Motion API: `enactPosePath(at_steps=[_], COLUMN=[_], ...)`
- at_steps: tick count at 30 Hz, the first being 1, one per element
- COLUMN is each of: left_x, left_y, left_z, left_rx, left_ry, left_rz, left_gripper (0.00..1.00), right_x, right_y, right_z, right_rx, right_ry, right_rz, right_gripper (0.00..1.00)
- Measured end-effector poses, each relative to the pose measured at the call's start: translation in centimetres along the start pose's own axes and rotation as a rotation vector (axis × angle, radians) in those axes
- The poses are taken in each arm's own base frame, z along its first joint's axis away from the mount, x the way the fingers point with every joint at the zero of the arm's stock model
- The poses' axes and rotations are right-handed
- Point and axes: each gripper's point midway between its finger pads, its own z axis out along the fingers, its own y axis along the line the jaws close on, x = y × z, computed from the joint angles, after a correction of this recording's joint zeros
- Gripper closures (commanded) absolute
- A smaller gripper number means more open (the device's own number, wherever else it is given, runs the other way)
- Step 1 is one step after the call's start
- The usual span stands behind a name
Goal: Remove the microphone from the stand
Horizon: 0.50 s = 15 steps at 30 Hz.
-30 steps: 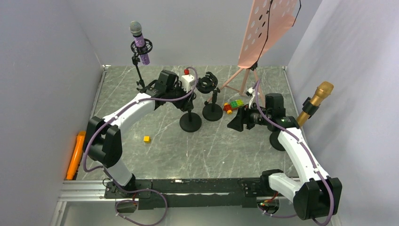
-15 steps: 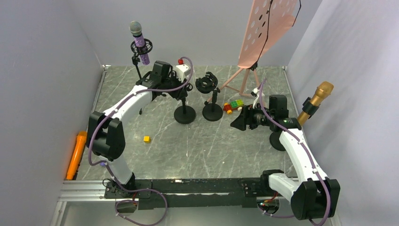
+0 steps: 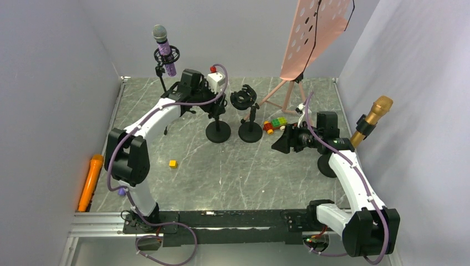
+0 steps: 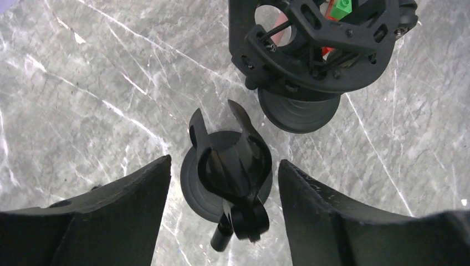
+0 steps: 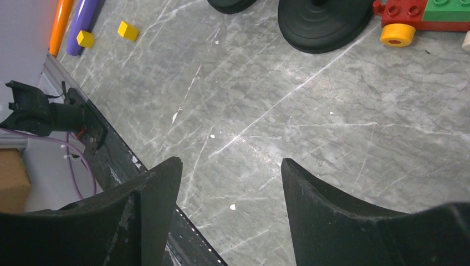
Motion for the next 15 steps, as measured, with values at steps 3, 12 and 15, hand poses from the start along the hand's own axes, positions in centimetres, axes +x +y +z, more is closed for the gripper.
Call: enactPosePath(at_steps=[3,12,15], left_x=[-0.1,-6.1,-8.7], left_y=[0.0,-0.5,0.1], left_z=[-1.0,-11.7,-16.3], left_rx=[-0.029,-0.220,-0.314], left_ry=[-0.001,-0.165,-0.267], left_rz=[-0.003,0.082,0.121], left_gripper=[0.15,0.01,0.01], right_x=[0.1,0.4,0.5], right_y=[0.0,0.0,0.1], right_z=[0.1,0.5,0.6], right_rx=[-0.005,-0.031,-0.041], right_ry=[0.007,0.025,0.030], right_rz=[0.006,0.025,0.038], right_gripper=[0.28,0.27,0.26])
